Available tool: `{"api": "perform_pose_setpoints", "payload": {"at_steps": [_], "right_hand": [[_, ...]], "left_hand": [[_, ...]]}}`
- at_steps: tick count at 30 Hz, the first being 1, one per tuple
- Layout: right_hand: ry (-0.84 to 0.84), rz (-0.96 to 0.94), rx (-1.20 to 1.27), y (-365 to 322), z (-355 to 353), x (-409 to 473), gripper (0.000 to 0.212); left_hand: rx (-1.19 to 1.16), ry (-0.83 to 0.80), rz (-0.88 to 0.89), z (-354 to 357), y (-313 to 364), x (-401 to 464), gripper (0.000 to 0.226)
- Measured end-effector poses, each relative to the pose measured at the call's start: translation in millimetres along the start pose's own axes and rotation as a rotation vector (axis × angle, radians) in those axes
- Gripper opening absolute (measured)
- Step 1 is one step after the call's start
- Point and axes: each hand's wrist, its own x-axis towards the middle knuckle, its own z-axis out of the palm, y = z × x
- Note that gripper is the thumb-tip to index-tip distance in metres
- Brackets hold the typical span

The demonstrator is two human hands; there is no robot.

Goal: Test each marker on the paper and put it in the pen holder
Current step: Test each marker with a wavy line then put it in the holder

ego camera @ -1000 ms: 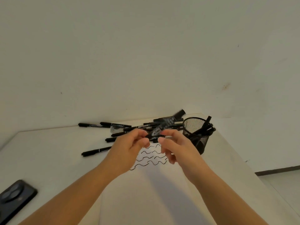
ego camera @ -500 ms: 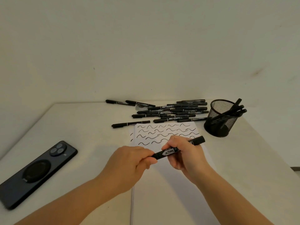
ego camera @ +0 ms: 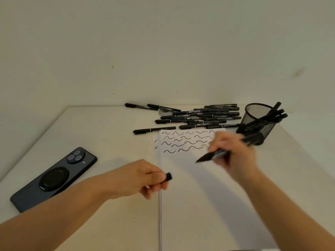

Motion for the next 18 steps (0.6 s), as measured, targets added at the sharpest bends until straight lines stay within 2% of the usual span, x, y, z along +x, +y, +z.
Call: {"api": "perform_pose_setpoints", "payload": {"at_steps": [3, 6, 8, 11, 15, 18], "right_hand": [[0.172, -0.021, -0.102, -2, -17, 8, 0.023], [0.197, 0.123, -0.264, 20, 6, 15, 0.014], [0.154, 0.224, -0.295, 35, 22, 21, 0.014], [0.151, 0.209, -0.291, 50, 37, 27, 0.01], [0.24, 0.146, -0.41, 66, 38, 27, 0.014], [0.172, 0.151, -0.459, 70, 38, 27, 0.014]], "left_hand": [[-0.002, 0.242, -0.037, -14, -17, -1, 0.035], [0.366, 0.511, 0.064, -10, -29, 13, 0.026], [0.561, 0.514, 0.144, -3, -34, 21, 0.02], [0.735, 0.462, 0.243, 2, -43, 29, 0.024], [0.753, 0.469, 0.31, -1, -48, 30, 0.023], [0.756, 0.467, 0.32, -3, -50, 30, 0.023]]}}
